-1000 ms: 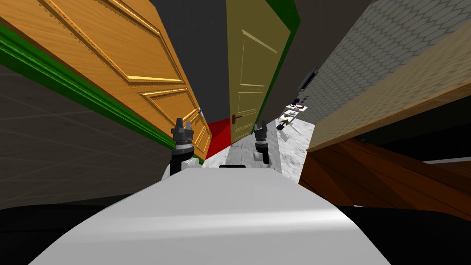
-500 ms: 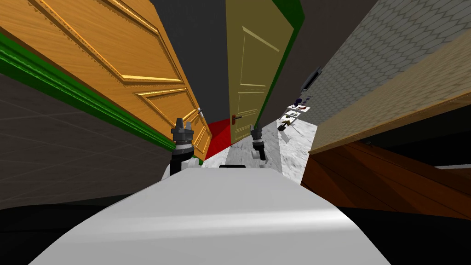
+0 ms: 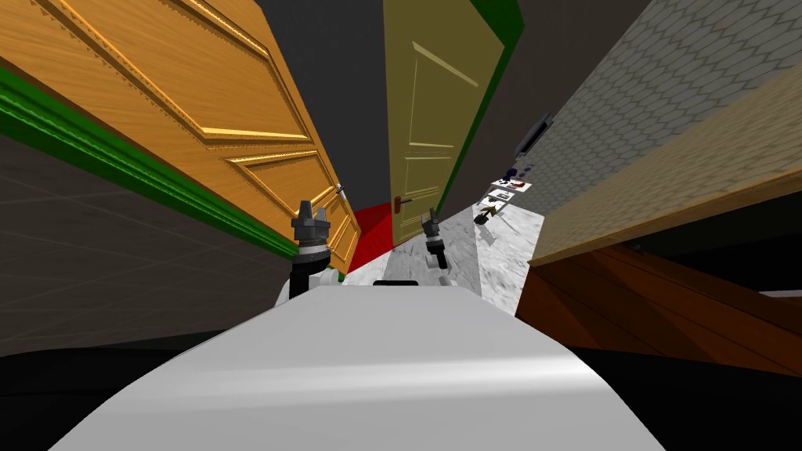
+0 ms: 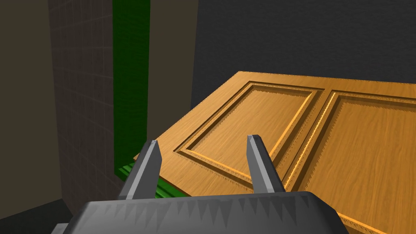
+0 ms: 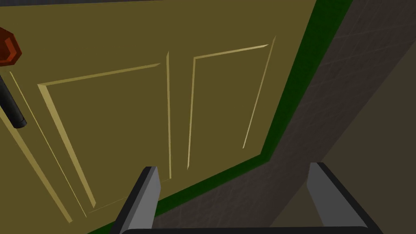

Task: Push the door open

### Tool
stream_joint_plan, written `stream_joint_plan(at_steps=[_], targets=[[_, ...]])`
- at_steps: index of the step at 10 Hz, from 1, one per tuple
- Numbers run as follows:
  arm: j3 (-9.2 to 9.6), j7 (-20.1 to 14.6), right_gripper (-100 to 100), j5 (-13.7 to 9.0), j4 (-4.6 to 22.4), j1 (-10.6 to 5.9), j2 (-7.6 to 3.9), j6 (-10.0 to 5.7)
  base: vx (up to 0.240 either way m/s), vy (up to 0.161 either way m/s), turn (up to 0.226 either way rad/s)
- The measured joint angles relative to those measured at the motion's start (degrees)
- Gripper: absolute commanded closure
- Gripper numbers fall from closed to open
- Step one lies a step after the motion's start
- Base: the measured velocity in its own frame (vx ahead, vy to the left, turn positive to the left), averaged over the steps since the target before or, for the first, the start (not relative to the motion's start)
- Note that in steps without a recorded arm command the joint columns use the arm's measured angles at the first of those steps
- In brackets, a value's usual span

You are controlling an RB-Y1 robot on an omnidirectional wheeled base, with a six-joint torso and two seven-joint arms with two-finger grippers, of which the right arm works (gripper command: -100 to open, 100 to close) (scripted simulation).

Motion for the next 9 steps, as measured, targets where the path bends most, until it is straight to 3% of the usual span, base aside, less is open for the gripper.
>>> stream_joint_plan(at_steps=[9], targets=[[1.18,-3.64,-100,2.13,14.55,-8.50,-1.18,0.03,0.047,-0.040,0.033]])
